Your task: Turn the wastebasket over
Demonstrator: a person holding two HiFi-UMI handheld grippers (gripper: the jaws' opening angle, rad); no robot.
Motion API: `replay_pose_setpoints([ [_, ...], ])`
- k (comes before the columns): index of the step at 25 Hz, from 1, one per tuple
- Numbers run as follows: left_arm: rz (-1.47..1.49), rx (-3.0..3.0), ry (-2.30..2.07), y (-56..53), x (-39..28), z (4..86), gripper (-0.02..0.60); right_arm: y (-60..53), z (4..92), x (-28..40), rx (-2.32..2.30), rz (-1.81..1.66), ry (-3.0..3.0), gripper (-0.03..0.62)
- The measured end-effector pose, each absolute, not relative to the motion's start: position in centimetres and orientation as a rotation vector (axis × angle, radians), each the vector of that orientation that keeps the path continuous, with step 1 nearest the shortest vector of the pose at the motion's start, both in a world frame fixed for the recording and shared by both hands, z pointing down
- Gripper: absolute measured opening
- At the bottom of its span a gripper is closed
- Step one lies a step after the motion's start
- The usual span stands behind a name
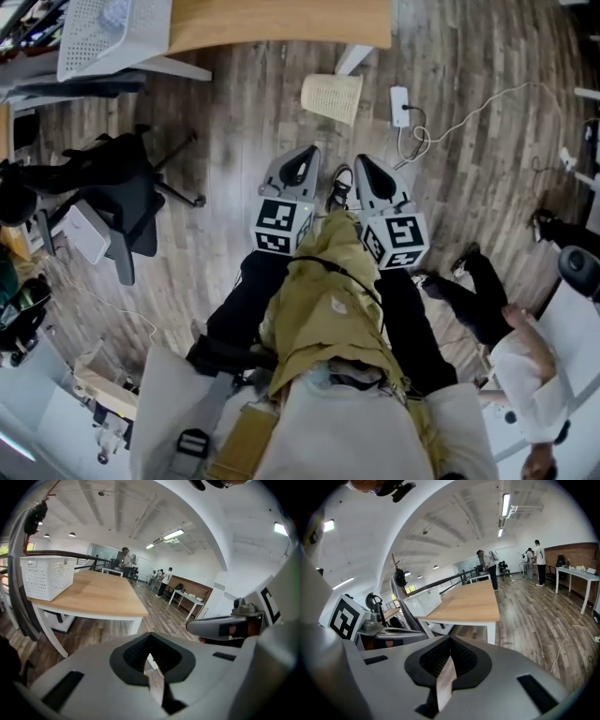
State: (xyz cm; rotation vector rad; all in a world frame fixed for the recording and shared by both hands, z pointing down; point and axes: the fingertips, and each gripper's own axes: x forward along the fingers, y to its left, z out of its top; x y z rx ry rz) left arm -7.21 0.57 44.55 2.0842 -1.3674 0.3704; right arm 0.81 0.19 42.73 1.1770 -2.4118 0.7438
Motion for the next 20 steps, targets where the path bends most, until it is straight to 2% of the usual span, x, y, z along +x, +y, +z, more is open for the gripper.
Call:
replay_pose_setpoints([
  [15,0.541,1.897,-1.098,0.0,-7.5,63.2,0.002,-3.0,63.9,2.8,0.961,0.936,-2.201,0.020],
  [20,0.480,1.784,-1.085,-2.4,-8.1,70.3,0.002,-5.2,71.3,3.2,0.965,0.958,-2.150,0.021],
])
